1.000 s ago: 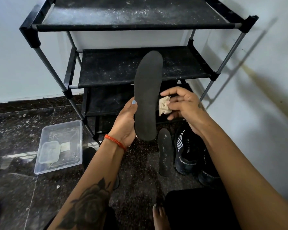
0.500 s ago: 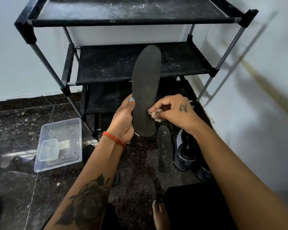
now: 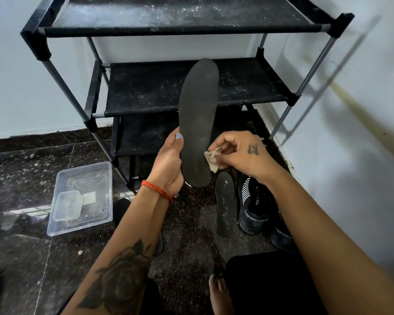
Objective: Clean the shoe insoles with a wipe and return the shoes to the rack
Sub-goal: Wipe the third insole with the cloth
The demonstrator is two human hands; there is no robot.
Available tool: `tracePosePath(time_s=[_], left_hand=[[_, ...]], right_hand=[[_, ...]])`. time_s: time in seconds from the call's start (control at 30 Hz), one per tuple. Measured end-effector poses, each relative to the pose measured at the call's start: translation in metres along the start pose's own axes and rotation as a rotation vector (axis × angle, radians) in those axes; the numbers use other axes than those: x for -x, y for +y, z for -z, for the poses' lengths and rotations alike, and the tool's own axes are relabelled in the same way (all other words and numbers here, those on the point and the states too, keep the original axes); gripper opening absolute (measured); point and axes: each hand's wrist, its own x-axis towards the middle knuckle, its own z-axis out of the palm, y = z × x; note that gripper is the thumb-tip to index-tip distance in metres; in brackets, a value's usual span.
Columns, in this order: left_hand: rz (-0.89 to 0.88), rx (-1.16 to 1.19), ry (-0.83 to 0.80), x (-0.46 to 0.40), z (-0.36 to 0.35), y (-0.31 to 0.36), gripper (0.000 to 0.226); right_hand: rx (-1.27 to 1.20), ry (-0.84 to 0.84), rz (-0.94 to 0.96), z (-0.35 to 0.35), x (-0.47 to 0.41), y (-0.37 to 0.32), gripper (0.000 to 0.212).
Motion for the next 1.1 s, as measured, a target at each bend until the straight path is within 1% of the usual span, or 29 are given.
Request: tracePosePath(time_s=[0.13,0.23,0.3,0.33,0.37,0.4,0.47,0.5,0.53,0.57,0.73,0.83,0.97,1.03,1.1], left_hand=[[0.012,0.034,0.015,0.000,0.000,0.001,0.037],[0.008,0.042,0.023,0.002,-0.002,0.002,0.036],[0.005,0.031,0.038,0.003,-0.003,0.003,0.036],[0.003,0.022,0.047,0.003,-0.003,0.003,0.036],[0.002,0.017,0.052,0.003,-0.003,0.004,0.036],[-0.001,0.014,0.055,0.003,-0.002,0.004,0.036],[-0.003,0.010,0.050,0.003,-0.001,0.004,0.036],[-0.003,0.005,0.044,0.004,-0.001,0.005,0.036],[-0.002,0.000,0.039,0.004,-0.001,0.005,0.036],[0.001,0.002,0.039,0.005,-0.001,0.005,0.036],[0.025,0.048,0.054,0.005,-0.002,0.006,0.034],[0.016,0.053,0.050,0.006,-0.003,0.006,0.029],[0.002,0.050,0.057,0.004,-0.002,0.004,0.033],[0.000,0.051,0.057,0.003,0.000,0.004,0.033],[-0.005,0.050,0.054,0.003,0.000,0.004,0.031]], right_hand=[[0.052,-0.123,-0.075,0.002,0.003,-0.004,0.019],[0.020,-0.305,-0.179,0.003,0.009,-0.007,0.019],[-0.010,-0.433,-0.202,0.006,0.013,-0.010,0.018],[-0.046,-0.466,-0.200,0.008,0.015,-0.011,0.018],[-0.095,-0.458,-0.195,0.012,0.014,-0.011,0.017],[-0.149,-0.407,-0.188,0.016,0.013,-0.011,0.017],[-0.220,-0.232,-0.165,0.021,0.009,-0.005,0.019],[-0.228,-0.166,-0.154,0.023,0.007,-0.003,0.019],[-0.224,-0.137,-0.150,0.022,0.005,0.000,0.019],[-0.213,-0.147,-0.153,0.020,0.004,0.001,0.019],[-0.102,-0.363,-0.194,0.006,0.008,-0.001,0.017],[-0.059,-0.443,-0.198,-0.001,0.010,-0.005,0.017],[-0.098,-0.533,-0.182,-0.005,0.014,-0.012,0.018],[-0.176,-0.541,-0.166,-0.001,0.015,-0.015,0.017],[-0.270,-0.471,-0.156,0.005,0.014,-0.015,0.018]])
